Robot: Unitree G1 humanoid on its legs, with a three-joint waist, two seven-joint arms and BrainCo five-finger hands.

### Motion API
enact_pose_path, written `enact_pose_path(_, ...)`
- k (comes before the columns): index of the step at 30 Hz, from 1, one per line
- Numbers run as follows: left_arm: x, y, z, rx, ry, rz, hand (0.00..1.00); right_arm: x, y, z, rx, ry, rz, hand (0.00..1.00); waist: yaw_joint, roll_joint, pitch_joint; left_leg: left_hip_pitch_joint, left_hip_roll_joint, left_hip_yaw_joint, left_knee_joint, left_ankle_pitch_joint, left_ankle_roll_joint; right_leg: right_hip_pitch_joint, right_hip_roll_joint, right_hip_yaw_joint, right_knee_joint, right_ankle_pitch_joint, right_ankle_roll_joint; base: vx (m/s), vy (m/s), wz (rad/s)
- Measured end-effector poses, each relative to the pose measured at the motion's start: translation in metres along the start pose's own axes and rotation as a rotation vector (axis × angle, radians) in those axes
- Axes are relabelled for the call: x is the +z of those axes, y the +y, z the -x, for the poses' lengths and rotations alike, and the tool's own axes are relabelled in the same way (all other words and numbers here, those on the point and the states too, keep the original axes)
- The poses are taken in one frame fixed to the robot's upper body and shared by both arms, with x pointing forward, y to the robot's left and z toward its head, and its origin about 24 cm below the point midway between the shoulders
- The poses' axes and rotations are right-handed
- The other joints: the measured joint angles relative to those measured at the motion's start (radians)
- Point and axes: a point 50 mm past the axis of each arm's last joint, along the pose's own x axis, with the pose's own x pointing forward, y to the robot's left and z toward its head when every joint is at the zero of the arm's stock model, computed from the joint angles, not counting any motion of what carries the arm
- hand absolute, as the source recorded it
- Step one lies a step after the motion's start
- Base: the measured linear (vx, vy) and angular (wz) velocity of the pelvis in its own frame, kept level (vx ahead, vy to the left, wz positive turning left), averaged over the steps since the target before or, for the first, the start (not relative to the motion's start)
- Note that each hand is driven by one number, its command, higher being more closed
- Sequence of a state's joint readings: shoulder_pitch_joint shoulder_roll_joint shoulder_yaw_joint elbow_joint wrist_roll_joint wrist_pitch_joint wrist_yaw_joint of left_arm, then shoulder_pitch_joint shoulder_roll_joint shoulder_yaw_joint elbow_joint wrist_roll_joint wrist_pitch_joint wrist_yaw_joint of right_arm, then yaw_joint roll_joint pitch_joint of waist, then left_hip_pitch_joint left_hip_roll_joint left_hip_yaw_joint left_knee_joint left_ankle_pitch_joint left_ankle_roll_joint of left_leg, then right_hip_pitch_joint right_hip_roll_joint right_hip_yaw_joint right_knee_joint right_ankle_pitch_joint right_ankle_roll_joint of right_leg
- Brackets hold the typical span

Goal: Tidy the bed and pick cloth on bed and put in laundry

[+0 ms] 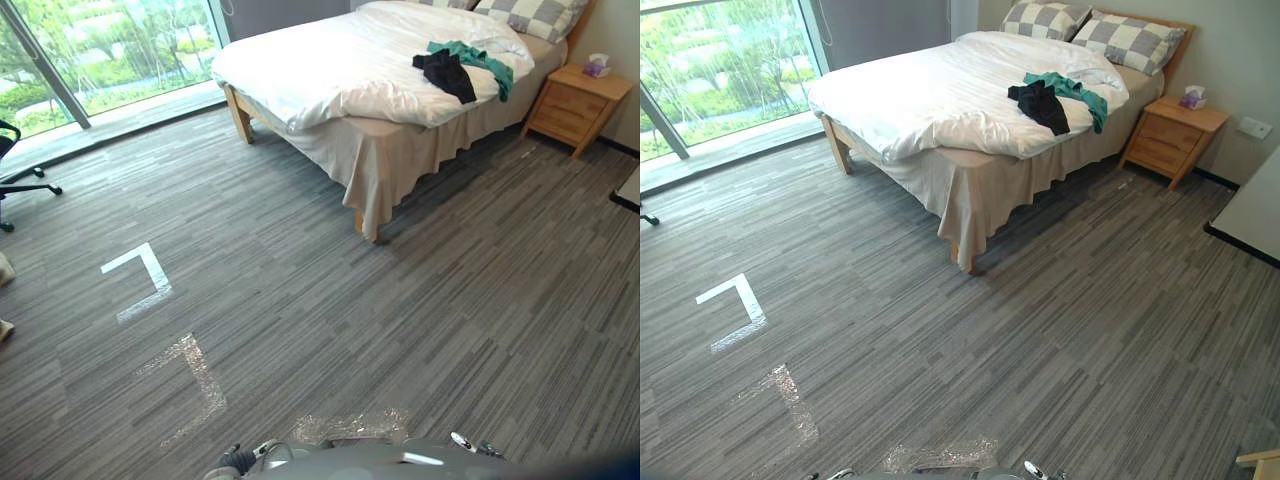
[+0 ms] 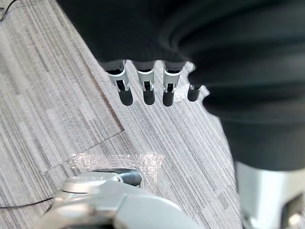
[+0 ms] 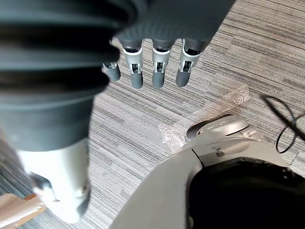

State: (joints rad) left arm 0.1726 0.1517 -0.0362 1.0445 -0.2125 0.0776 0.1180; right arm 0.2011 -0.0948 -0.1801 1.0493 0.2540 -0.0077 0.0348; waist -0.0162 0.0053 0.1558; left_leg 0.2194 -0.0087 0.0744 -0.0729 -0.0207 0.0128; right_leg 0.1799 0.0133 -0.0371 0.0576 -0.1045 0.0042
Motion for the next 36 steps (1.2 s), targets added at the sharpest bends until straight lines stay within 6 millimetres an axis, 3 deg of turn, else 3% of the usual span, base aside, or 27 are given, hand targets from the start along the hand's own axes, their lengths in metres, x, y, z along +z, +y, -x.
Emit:
enact_pose_path(10, 0.001, 0.001, 0.000, -0.007, 0.000, -0.013, 0.00, 0.000, 0.001, 0.000, 0.000, 0.004, -0.007, 0.00, 0.003, -0.008, 0.018, 0.030, 0.000, 0.005, -0.023, -0.009, -0.021, 0.038, -0.001, -0.017, -0.033, -0.001, 0.004, 0.04, -0.001, 0.00)
enact_pose_path(20, 0.002, 0.000, 0.000, -0.037, -0.008, -0.010, 0.00, 0.000, 0.002, -0.001, 0.002, 0.001, 0.000, 0.00, 0.003, -0.018, 0.025, 0.013, 0.000, 0.009, -0.028, -0.008, -0.019, 0.012, -0.001, -0.017, -0.028, -0.007, 0.006, -0.04, -0.018, -0.01)
enact_pose_path(23, 0.006, 0.001, -0.001, -0.050, -0.019, -0.031, 0.00, 0.005, 0.005, -0.002, 0.008, -0.010, 0.018, 0.00, 0.003, -0.025, 0.034, -0.002, -0.007, 0.014, -0.024, -0.005, -0.013, -0.058, -0.010, -0.017, 0.070, -0.050, 0.016, -0.02, -0.011, -0.03)
enact_pose_path(26, 0.010, 0.000, -0.001, -0.067, -0.030, -0.041, 0.00, 0.011, 0.007, -0.003, -0.006, -0.024, -0.001, 0.00, -0.003, -0.026, 0.056, 0.000, -0.024, 0.020, -0.025, -0.011, 0.010, -0.145, -0.047, -0.043, 0.281, -0.109, 0.085, -0.02, 0.008, -0.05)
enact_pose_path(28, 0.013, 0.001, -0.002, -0.067, -0.037, -0.051, 0.00, 0.014, 0.010, -0.004, -0.011, -0.033, -0.023, 0.00, -0.007, -0.030, 0.073, 0.019, -0.034, 0.024, -0.027, -0.015, 0.020, -0.198, -0.071, -0.065, 0.416, -0.114, 0.095, -0.05, 0.038, -0.09)
enact_pose_path(30, 0.014, 0.004, -0.002, -0.065, -0.039, -0.056, 0.00, 0.014, 0.012, -0.004, -0.008, -0.033, -0.028, 0.00, -0.016, -0.029, 0.080, 0.028, -0.046, 0.023, -0.024, -0.017, 0.022, -0.206, -0.086, -0.074, 0.446, -0.118, 0.088, -0.02, 0.047, -0.03)
enact_pose_path(36, 0.018, 0.004, -0.002, -0.067, -0.045, -0.069, 0.00, 0.013, 0.013, -0.004, -0.014, -0.022, -0.111, 0.00, -0.024, -0.031, 0.113, 0.028, -0.062, 0.031, -0.024, -0.019, 0.028, -0.156, -0.094, -0.087, 0.311, -0.135, 0.055, -0.01, 0.028, -0.07)
